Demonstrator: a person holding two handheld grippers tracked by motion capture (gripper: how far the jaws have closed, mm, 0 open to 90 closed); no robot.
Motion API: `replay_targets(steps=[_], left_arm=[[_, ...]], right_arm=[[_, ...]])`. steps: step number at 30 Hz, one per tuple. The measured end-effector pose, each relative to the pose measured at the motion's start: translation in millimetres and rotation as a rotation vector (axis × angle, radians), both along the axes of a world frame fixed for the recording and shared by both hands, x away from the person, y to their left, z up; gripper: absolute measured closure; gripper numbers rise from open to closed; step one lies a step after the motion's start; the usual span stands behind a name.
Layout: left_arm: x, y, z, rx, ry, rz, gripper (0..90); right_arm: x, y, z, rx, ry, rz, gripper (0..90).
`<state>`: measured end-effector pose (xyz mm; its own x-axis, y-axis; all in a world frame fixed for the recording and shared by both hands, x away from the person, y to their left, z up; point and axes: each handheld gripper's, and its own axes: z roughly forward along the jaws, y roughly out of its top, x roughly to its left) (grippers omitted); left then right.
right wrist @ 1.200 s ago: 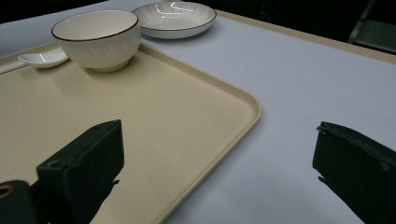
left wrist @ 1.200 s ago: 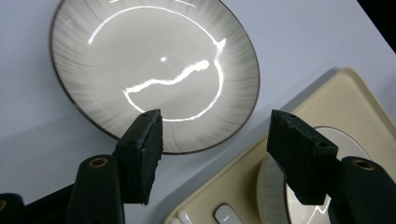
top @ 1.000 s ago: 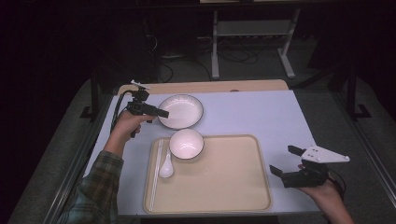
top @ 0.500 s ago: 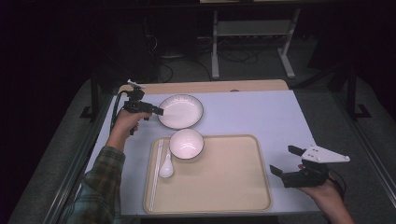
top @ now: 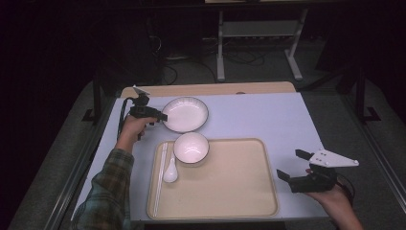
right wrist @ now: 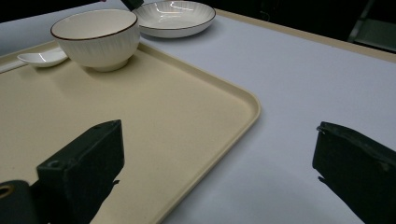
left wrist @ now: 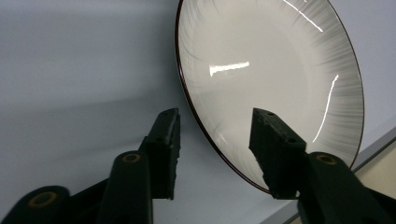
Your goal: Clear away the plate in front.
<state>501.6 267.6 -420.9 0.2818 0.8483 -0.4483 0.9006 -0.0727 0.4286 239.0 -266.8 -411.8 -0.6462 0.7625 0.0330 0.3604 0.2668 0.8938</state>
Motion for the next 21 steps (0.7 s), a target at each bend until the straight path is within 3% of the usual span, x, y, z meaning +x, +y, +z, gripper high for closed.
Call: replay_targets(steps=[13,21], left_arm=[[3.9,-6.1,-12.3,-0.009,0.066,0.009,70.7],[5.8,-9.1,-18.7,-0.035,0.089,0.014,69.0]], right_arm=[[-0.3,-0.2,0.2,0.0,0.001,0.0,1.7],[-0.1,0.0,0.1,0.001,0.0,0.002,1.7]])
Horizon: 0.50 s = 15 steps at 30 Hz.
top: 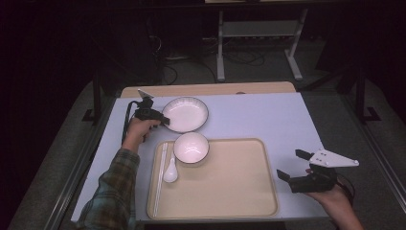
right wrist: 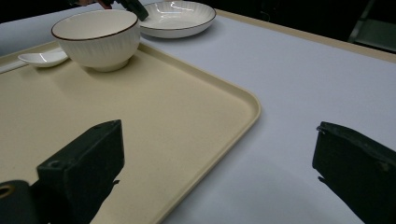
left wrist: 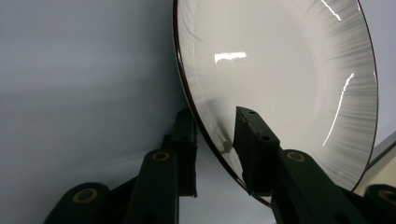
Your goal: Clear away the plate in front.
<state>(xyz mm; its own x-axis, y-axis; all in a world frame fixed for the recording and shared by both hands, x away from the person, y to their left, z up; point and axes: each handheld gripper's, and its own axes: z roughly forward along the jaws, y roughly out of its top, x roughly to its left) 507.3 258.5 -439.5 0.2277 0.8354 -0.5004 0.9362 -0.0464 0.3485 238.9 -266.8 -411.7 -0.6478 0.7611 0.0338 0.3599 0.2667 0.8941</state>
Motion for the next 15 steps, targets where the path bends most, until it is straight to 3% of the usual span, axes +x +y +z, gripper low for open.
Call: replay_targets(steps=[8,15], left_arm=[[1.7,2.0,-0.8,-0.018,0.016,0.005,70.2],[3.4,9.7,-5.7,-0.097,0.043,0.031,73.8]], right_arm=[[-0.2,0.7,-0.2,-0.003,0.0,0.002,1.7],[0.6,1.0,-0.5,-0.005,0.003,0.003,1.7]])
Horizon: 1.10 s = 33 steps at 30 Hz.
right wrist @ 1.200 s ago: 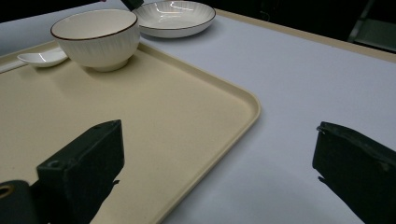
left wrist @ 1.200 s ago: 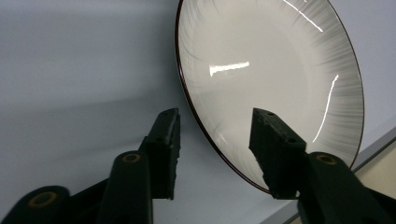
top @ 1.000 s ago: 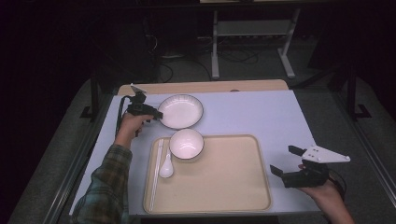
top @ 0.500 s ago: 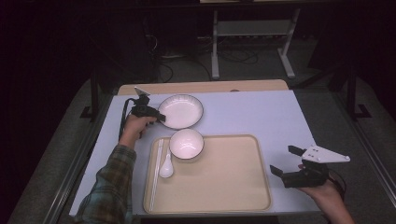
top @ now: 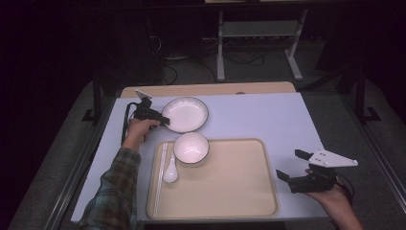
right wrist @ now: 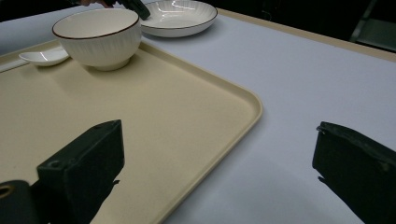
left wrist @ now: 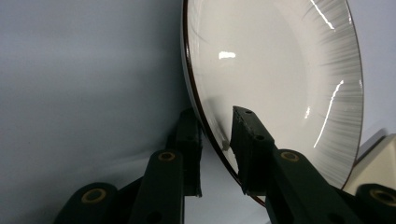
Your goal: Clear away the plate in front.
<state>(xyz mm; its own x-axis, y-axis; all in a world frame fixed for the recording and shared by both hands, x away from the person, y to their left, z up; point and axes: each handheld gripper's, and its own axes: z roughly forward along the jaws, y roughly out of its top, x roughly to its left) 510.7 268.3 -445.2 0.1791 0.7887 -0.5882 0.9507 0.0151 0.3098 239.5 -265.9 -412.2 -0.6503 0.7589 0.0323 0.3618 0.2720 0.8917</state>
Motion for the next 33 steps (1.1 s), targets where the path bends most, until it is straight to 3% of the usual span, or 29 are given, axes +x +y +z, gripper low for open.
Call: replay_targets(steps=[5,10,14,23,27,33], left_arm=[[0.4,0.7,0.0,-0.022,-0.003,0.02,76.6],[0.0,-2.6,11.1,-0.057,-0.067,0.026,85.6],[0.2,-11.6,23.5,0.015,-0.11,-0.017,85.9],[0.4,-19.6,40.1,0.062,-0.195,-0.042,85.2],[0.6,-23.2,50.3,0.094,-0.252,-0.047,84.9],[1.0,-33.5,70.5,0.071,-0.323,-0.066,84.8]], right_arm=[[0.1,-0.3,0.0,0.001,0.001,-0.003,1.7],[0.1,-1.7,-0.1,0.003,-0.001,-0.007,1.7],[0.0,-2.0,0.0,0.004,-0.001,-0.007,1.7],[0.1,-2.5,0.1,0.006,-0.001,-0.01,1.8],[-0.1,-2.3,0.2,0.006,-0.002,-0.01,1.8],[0.1,-2.4,0.1,0.007,-0.001,-0.01,1.7]])
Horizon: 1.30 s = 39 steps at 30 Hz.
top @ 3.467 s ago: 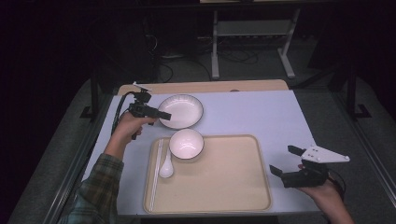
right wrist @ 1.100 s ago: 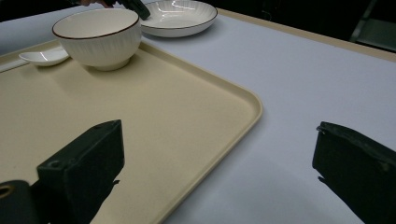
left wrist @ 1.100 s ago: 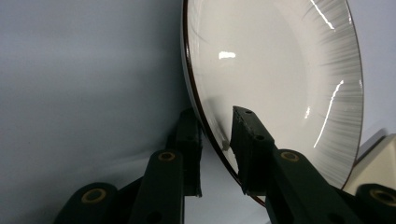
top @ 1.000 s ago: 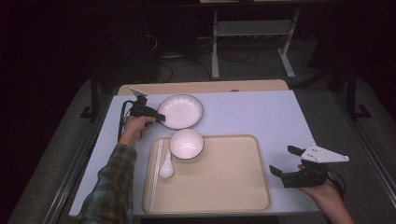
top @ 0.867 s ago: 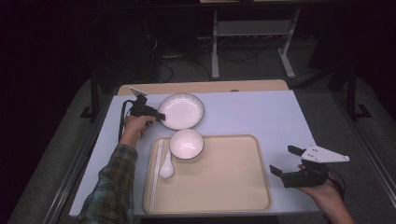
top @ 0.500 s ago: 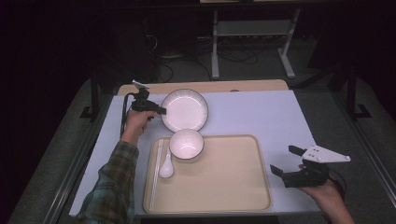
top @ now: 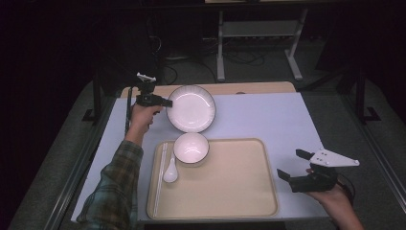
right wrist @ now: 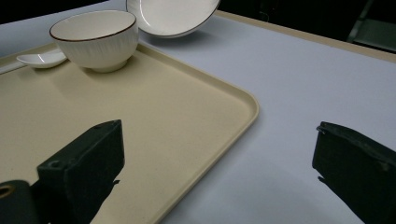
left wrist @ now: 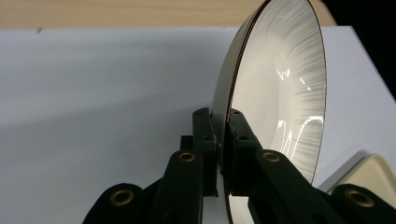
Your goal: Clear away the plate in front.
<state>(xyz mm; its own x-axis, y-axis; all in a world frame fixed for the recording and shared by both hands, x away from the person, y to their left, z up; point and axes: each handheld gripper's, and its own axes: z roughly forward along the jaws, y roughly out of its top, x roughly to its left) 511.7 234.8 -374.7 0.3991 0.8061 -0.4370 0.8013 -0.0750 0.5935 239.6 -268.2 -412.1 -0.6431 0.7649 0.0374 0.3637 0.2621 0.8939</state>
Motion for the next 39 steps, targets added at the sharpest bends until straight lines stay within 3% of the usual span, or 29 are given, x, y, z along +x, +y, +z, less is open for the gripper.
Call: replay_targets(steps=[6,13,26,39], left_arm=[[-2.3,-30.0,20.8,-0.011,-0.043,-0.087,84.6],[-10.2,-64.0,31.1,-0.038,-0.061,-0.187,84.7],[-32.0,-111.6,36.6,-0.033,-0.011,-0.37,84.5],[-66.8,-150.8,20.4,0.011,0.046,-0.53,84.3]], right_arm=[[-0.1,-0.4,0.3,0.004,-0.001,-0.001,1.8],[-0.4,-1.4,0.3,0.005,-0.003,0.001,1.8],[2.1,-0.1,1.3,0.013,-0.009,0.007,1.9],[2.1,1.4,1.3,0.009,-0.008,0.013,1.8]])
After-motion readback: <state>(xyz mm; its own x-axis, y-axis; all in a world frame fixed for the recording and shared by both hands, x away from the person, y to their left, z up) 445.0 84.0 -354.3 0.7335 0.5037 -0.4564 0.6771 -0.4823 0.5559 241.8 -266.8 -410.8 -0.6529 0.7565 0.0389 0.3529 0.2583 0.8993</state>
